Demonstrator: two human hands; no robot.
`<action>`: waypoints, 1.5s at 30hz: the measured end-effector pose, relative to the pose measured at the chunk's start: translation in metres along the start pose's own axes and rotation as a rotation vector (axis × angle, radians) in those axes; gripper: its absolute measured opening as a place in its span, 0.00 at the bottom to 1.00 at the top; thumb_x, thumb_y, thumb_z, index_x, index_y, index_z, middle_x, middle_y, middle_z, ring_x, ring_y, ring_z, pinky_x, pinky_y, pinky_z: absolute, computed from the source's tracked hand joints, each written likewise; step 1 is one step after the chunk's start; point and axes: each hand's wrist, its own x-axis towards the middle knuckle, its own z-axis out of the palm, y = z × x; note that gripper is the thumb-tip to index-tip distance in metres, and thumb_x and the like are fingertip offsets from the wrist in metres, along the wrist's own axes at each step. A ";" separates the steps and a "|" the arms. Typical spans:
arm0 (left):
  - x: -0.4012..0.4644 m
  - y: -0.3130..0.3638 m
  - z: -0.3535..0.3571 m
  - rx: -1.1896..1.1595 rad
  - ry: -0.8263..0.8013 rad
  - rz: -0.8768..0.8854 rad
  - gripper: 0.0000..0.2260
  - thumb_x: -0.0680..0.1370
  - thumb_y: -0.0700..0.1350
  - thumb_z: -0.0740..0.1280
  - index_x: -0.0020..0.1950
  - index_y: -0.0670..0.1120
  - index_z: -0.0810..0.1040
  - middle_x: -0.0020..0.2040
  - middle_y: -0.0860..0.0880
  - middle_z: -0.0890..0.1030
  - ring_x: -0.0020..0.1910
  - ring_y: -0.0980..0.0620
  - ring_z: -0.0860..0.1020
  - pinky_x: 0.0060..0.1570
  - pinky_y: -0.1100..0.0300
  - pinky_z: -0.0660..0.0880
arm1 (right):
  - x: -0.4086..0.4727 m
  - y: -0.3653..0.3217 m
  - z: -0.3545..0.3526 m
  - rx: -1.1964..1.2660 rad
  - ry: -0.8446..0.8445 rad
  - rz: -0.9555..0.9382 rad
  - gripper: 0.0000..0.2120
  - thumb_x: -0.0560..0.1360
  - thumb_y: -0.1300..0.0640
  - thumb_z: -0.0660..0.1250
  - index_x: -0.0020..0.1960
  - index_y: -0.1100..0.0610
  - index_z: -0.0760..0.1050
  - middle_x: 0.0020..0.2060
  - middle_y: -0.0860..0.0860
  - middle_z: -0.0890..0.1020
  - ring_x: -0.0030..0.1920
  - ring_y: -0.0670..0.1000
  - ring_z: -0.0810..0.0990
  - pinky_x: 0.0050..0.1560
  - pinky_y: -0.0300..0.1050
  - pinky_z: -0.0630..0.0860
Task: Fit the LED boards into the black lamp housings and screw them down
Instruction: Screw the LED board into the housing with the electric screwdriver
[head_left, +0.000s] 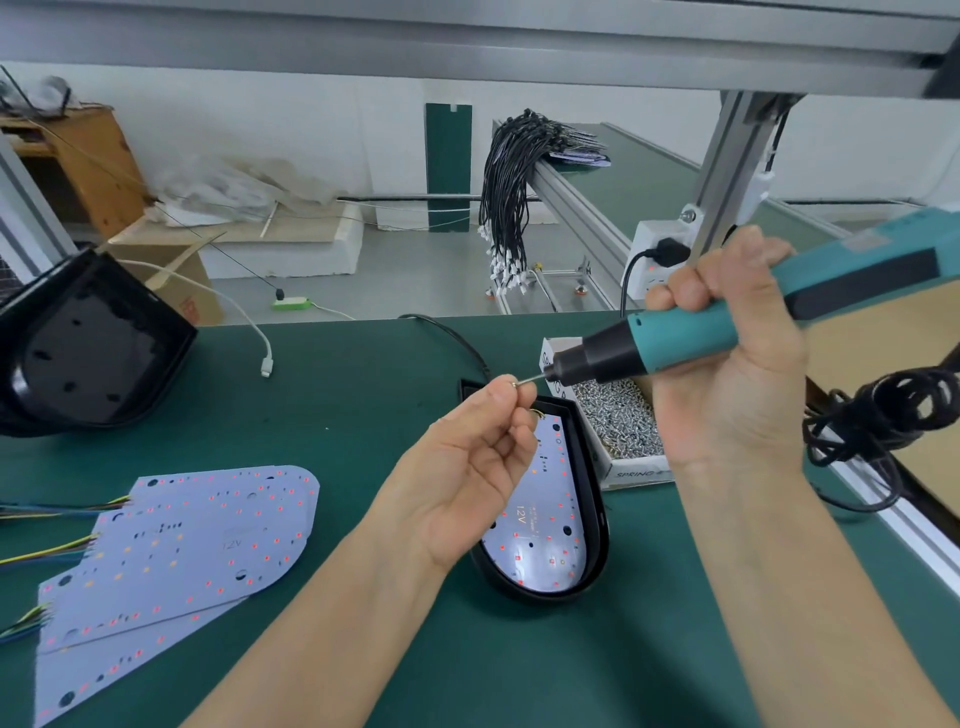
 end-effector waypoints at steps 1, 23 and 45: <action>0.000 -0.001 0.000 0.012 0.002 0.038 0.05 0.66 0.38 0.70 0.33 0.42 0.84 0.36 0.46 0.82 0.30 0.56 0.78 0.33 0.67 0.78 | 0.000 0.001 0.000 0.005 0.002 0.001 0.10 0.76 0.62 0.64 0.40 0.52 0.66 0.31 0.46 0.70 0.29 0.45 0.72 0.38 0.40 0.73; 0.010 -0.001 -0.004 0.498 0.100 0.491 0.09 0.73 0.29 0.68 0.43 0.42 0.82 0.38 0.45 0.84 0.33 0.54 0.79 0.39 0.64 0.78 | -0.003 0.013 -0.008 0.062 0.197 0.033 0.09 0.73 0.58 0.68 0.39 0.51 0.69 0.31 0.46 0.73 0.31 0.44 0.74 0.38 0.38 0.74; 0.011 -0.005 -0.004 0.384 0.209 0.451 0.05 0.74 0.32 0.69 0.43 0.40 0.83 0.37 0.44 0.85 0.32 0.54 0.81 0.35 0.65 0.79 | -0.005 0.022 -0.006 0.038 0.243 0.030 0.09 0.75 0.59 0.67 0.40 0.51 0.69 0.31 0.46 0.72 0.31 0.44 0.73 0.39 0.38 0.74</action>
